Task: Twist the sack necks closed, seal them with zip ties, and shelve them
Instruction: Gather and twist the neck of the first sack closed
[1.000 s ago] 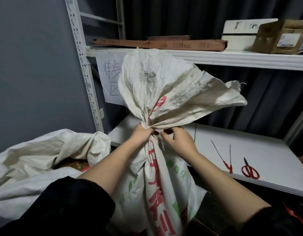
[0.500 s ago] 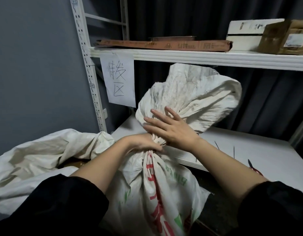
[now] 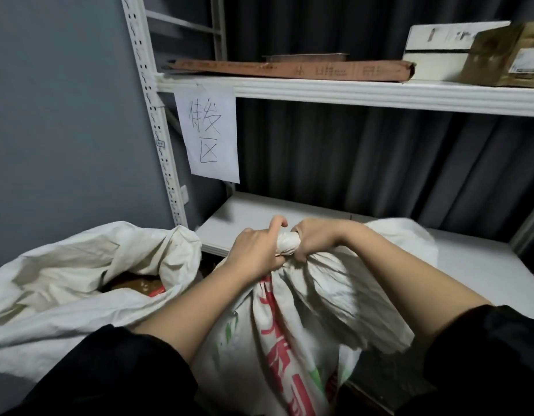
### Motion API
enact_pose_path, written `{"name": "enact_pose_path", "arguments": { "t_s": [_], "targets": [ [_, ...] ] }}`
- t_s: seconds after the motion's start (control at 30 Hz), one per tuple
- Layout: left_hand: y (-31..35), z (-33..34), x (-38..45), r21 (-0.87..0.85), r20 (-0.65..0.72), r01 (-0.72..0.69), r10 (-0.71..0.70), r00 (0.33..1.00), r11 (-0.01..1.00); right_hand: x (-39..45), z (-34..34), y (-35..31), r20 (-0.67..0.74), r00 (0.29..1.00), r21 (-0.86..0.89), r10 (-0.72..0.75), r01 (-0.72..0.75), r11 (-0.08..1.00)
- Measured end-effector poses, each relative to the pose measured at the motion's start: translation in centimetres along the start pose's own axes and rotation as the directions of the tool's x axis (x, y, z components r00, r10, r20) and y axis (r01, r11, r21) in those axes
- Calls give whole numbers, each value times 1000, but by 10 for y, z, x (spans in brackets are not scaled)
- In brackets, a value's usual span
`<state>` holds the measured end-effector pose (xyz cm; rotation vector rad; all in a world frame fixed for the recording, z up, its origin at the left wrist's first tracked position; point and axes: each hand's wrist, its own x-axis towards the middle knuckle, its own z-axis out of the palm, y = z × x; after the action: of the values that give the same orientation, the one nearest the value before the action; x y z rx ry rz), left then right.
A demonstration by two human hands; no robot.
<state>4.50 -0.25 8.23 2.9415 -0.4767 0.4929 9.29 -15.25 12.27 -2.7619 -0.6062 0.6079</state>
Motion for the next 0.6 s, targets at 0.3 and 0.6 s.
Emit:
{"name": "enact_pose_path", "arguments": {
  "t_s": [0.3,0.6],
  "targets": [
    [-8,13,6,176,11,-144,145,989,974,1,6,5,152,988,257,-17,-23,966],
    [-33,24,7,-311,256,472,-406,877,825,-8,51,-9,-688,436,-630,-581,40,776]
  ]
}}
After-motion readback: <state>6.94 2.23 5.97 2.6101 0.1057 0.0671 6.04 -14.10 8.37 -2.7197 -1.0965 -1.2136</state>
